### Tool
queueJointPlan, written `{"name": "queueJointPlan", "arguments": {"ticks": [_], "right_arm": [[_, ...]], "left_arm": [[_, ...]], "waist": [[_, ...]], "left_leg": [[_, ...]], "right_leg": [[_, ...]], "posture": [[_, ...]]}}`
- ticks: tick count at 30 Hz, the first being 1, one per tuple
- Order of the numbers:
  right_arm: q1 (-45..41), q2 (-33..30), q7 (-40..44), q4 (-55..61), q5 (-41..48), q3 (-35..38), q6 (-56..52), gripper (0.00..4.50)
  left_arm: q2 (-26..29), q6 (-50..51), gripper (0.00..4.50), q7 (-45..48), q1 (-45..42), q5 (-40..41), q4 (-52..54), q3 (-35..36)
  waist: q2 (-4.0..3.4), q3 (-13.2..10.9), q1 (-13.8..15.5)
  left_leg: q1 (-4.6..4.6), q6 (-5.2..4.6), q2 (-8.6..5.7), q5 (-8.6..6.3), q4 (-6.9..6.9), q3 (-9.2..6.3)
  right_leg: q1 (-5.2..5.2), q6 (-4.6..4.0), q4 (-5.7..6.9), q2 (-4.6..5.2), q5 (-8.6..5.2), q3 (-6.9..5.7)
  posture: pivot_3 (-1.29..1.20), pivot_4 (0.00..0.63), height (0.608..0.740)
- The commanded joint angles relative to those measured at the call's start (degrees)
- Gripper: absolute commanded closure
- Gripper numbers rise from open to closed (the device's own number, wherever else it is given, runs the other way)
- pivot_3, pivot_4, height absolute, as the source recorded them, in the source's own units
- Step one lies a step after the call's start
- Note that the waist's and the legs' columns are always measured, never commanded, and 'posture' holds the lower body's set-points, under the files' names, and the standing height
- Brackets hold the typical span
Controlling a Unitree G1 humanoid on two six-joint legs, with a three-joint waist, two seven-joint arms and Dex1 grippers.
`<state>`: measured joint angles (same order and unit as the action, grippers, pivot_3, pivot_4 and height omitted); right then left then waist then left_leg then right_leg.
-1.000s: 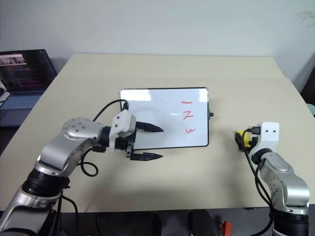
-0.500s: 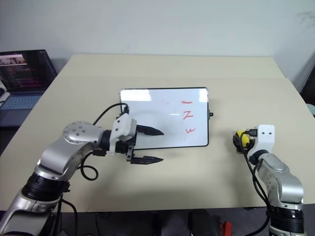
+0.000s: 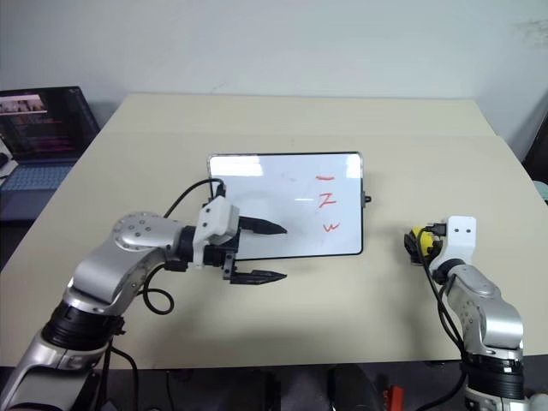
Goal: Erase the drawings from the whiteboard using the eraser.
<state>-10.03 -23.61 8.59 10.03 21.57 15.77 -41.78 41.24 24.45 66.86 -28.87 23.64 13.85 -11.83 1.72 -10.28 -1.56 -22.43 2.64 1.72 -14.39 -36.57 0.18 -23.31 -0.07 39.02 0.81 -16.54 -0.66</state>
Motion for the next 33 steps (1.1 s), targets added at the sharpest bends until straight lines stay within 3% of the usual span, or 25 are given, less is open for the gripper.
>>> {"name": "queueJointPlan", "arguments": {"ticks": [1, 4, 12, 20, 26, 33], "right_arm": [[-0.7, -0.1, 0.4, 0.8, -0.2, 1.2, 1.4, 0.04], [-0.7, -0.2, 0.3, 0.4, -0.5, 1.5, 1.6, 0.62], [-0.9, -0.2, 0.0, 0.5, -0.9, 1.4, 1.4, 3.24], [-1.1, 0.0, 0.4, 1.3, -1.9, 0.3, 1.8, 3.25], [-0.1, -1.0, 3.6, 8.6, -2.4, -1.7, 4.5, 3.25], [-6.9, -3.1, 2.8, 16.5, -9.4, -10.7, 5.5, 3.25]], "left_arm": [[0.0, -0.7, 0.00, -0.3, 0.0, 0.3, 2.0, 1.8], [0.0, -0.8, 0.00, -0.3, 0.0, 0.2, 1.8, 1.7], [0.0, -0.5, 0.00, -0.7, 0.5, 0.2, 2.1, 1.8], [-1.1, 3.9, 0.00, -5.4, 2.6, 2.4, 3.2, 4.3], [-3.9, 10.9, 0.00, -15.4, 2.9, 3.3, 5.4, 8.5], [-4.7, 15.8, 0.00, -20.0, 1.1, 5.2, 6.8, 11.1]], "waist": [[0.00, 0.0, 0.0], [0.00, 0.0, 0.0], [0.00, 0.0, 0.0], [-0.01, 0.0, 0.0], [-0.02, 0.0, -0.1], [-0.01, 0.0, -0.3]], "left_leg": [[-0.01, 0.00, 0.00, 0.00, -0.03, -0.01], [-0.02, -0.02, 0.00, -0.01, -0.09, -0.02], [-0.06, -0.14, 0.00, -0.08, -0.27, -0.02], [-0.08, -0.17, 0.02, -0.10, -0.32, -0.03], [-0.08, -0.17, 0.04, -0.10, -0.35, -0.05], [-0.08, -0.17, 0.03, -0.10, -0.40, -0.04]], "right_leg": [[0.00, 0.00, 0.01, 0.00, 0.00, -0.01], [0.00, 0.00, 0.06, 0.00, 0.01, -0.01], [0.02, 0.04, 0.08, 0.00, 0.04, -0.01], [0.02, 0.05, 0.09, 0.01, 0.05, 0.00], [0.02, 0.08, 0.11, 0.03, 0.06, -0.01], [0.03, 0.17, 0.11, 0.06, 0.12, 0.01]], "posture": [[0.00, 0.150, 0.740], [0.00, 0.150, 0.740], [0.00, 0.150, 0.740], [0.00, 0.150, 0.740], [0.00, 0.150, 0.740], [0.00, 0.150, 0.740]]}}
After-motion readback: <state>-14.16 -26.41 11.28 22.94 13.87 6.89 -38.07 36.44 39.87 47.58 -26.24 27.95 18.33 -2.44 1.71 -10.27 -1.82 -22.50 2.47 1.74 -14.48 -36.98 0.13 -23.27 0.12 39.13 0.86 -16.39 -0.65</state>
